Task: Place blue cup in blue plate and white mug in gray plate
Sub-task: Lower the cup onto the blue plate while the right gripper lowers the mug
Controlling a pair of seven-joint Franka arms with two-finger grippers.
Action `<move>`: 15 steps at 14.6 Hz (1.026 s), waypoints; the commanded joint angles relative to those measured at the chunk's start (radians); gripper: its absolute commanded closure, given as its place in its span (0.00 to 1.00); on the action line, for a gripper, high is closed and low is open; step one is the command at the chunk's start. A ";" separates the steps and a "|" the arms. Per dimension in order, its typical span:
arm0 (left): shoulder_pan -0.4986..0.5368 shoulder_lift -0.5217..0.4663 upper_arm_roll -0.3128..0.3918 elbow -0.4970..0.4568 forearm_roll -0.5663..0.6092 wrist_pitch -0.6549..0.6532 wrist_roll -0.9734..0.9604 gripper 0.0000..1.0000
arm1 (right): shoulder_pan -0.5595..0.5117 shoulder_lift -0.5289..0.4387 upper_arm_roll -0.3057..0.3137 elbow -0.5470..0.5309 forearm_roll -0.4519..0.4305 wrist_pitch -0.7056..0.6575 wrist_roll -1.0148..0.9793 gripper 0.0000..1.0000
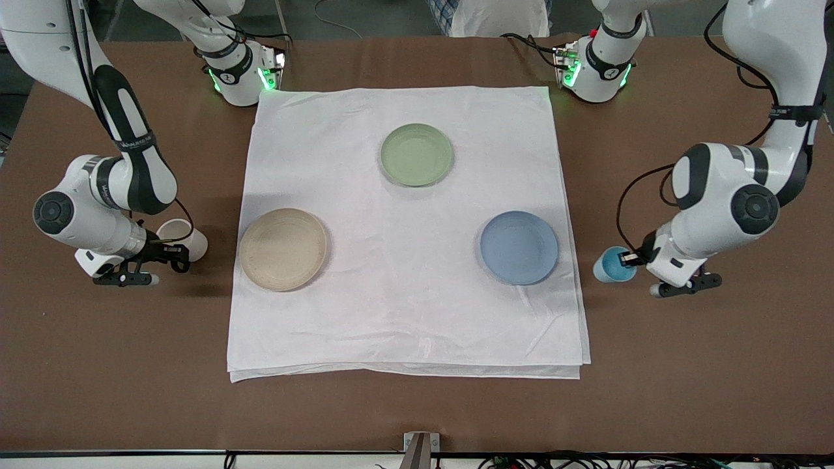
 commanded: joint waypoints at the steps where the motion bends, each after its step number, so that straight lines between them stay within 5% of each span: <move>1: -0.013 0.004 -0.083 -0.017 0.012 -0.028 -0.147 1.00 | 0.000 -0.019 0.003 -0.014 0.015 0.001 -0.004 1.00; 4: -0.114 0.036 -0.086 -0.023 0.013 -0.023 -0.255 1.00 | 0.015 -0.044 0.016 0.073 0.036 -0.173 0.014 1.00; 6: -0.162 0.050 -0.083 -0.053 0.057 -0.007 -0.315 1.00 | 0.056 -0.094 0.049 0.121 0.137 -0.313 0.132 1.00; 8: -0.177 0.068 -0.088 -0.069 0.157 0.001 -0.414 1.00 | 0.110 -0.121 0.089 0.101 0.141 -0.314 0.267 1.00; 12: -0.173 0.082 -0.089 -0.080 0.163 0.039 -0.439 0.98 | 0.213 -0.116 0.119 0.053 0.141 -0.221 0.417 1.00; 13: -0.174 0.087 -0.089 -0.078 0.163 0.047 -0.439 0.91 | 0.231 -0.113 0.119 0.050 0.139 -0.198 0.436 1.00; 14: -0.173 0.091 -0.091 -0.071 0.163 0.049 -0.441 0.64 | 0.242 -0.104 0.119 0.050 0.136 -0.178 0.450 1.00; 15: -0.168 0.092 -0.091 -0.066 0.157 0.047 -0.447 0.23 | 0.253 -0.081 0.119 0.046 0.136 -0.149 0.459 1.00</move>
